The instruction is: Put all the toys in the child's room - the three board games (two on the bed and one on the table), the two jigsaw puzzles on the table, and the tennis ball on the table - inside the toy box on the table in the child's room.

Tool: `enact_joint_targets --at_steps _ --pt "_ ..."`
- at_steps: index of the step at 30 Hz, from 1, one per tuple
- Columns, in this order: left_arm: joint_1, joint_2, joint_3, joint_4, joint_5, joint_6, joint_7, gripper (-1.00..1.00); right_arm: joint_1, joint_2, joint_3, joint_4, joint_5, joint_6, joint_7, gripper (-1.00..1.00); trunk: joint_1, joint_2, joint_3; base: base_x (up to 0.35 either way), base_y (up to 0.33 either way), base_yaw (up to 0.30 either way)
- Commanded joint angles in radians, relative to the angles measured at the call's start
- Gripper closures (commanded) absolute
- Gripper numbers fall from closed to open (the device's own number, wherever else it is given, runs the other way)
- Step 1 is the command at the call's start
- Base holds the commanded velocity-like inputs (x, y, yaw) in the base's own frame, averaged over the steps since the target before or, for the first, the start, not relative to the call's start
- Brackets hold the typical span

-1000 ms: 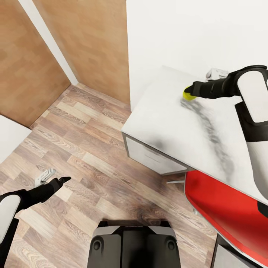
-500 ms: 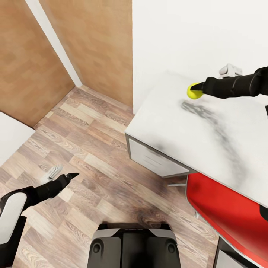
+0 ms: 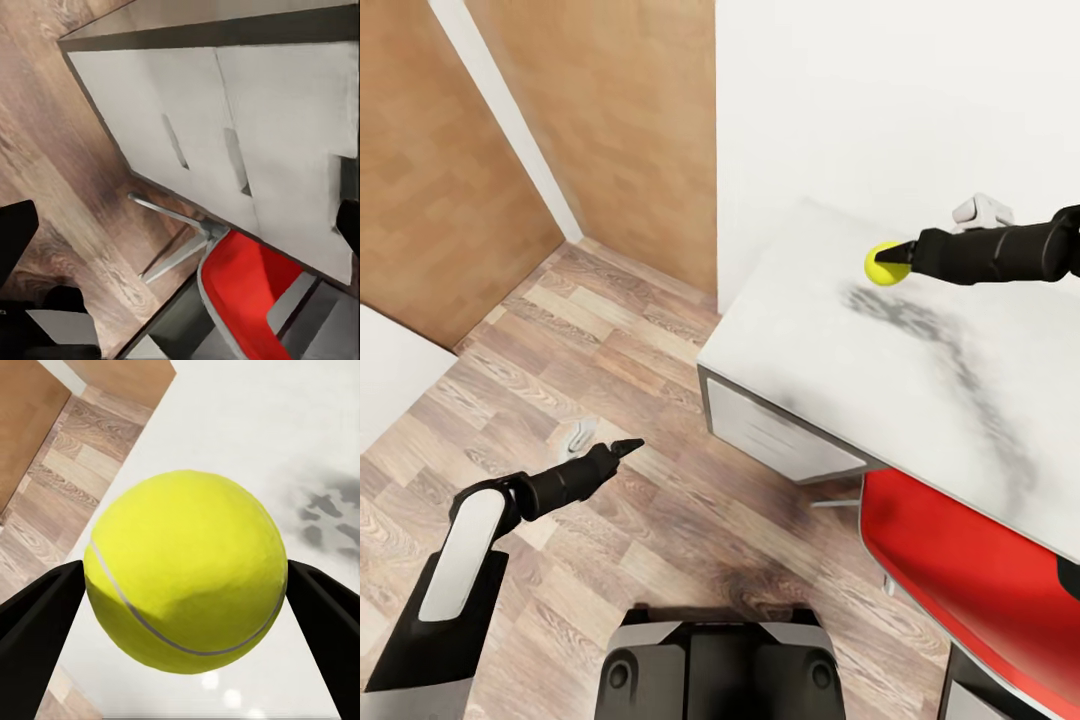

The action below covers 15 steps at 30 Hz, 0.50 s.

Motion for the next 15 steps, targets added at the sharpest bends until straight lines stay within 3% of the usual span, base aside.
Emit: enact_joint_targets --at_steps 1,6,10,15 --pt "-0.007 -0.010 -0.008 -0.001 0.010 0.004 0.009 -1.00 0.000 -0.002 0.002 -0.004 -0.011 0.000 -0.010 1.00 0.001 -0.002 0.000 0.000 0.000 0.002" --pt "-0.023 -0.039 -0.030 -0.001 0.013 0.005 0.009 -1.00 0.006 -0.004 0.003 -0.013 -0.013 0.000 -0.011 1.00 0.001 -0.002 0.008 0.000 0.000 0.001" --pt "-0.026 -0.042 -0.033 -0.001 0.017 0.013 0.008 -1.00 0.007 -0.005 0.005 -0.015 -0.013 0.000 -0.011 1.00 0.001 -0.002 0.015 0.000 0.000 0.000" --pt "-0.027 -0.039 -0.031 -0.001 0.056 0.028 0.008 -1.00 0.008 -0.005 0.008 -0.017 -0.014 0.000 -0.011 1.00 0.001 -0.002 0.023 0.000 0.000 0.000"
